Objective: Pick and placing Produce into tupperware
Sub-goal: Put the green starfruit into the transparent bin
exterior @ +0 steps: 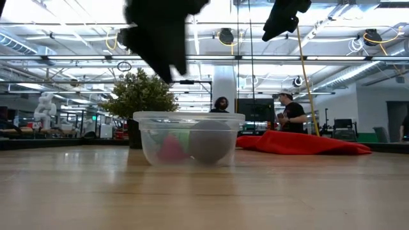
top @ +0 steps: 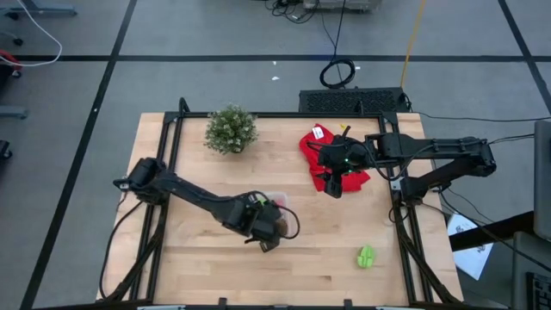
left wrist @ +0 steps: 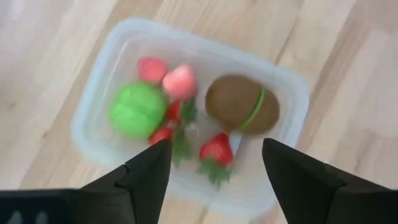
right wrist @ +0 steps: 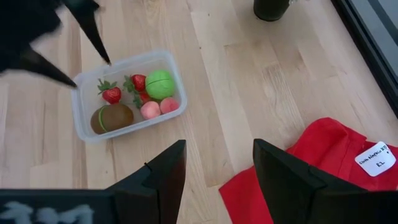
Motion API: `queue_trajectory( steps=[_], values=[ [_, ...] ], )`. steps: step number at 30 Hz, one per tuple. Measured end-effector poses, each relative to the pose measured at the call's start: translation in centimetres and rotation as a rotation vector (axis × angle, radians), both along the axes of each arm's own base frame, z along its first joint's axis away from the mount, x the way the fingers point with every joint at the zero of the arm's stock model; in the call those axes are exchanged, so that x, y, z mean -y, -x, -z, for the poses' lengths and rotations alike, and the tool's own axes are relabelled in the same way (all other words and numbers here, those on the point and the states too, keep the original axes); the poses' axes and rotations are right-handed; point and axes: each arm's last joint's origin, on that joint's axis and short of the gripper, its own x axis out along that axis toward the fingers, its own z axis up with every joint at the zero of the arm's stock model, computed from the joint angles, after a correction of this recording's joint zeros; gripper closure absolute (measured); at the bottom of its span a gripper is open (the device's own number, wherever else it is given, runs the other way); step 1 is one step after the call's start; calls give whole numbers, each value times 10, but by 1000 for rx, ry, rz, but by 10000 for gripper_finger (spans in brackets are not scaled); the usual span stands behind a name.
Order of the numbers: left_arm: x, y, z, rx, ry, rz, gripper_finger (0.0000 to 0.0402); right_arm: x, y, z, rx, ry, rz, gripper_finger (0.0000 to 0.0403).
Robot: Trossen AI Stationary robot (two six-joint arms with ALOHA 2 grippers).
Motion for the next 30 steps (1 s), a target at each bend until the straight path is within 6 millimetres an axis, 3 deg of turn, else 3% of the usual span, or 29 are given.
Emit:
queue_trajectory(
  steps=[10, 14, 17, 24, 30],
  values=[
    [33, 64, -34, -59, -90, -123, 154, 0, -9, -1, 52, -1, 1, 227],
    [45, 81, -40, -33, -127, -159, 153, -1, -11, 4, 36, -110, 115, 227],
    [53, 88, -39, -25, -149, -156, 154, -8, -1, 21, -142, -227, 150, 227],
    [57, 93, -40, -14, -174, -166, 154, -39, 45, 70, -643, -455, 335, 227],
    [56, 93, -40, 5, -196, -166, 153, -78, 65, 104, -737, -590, 354, 227]
  ],
)
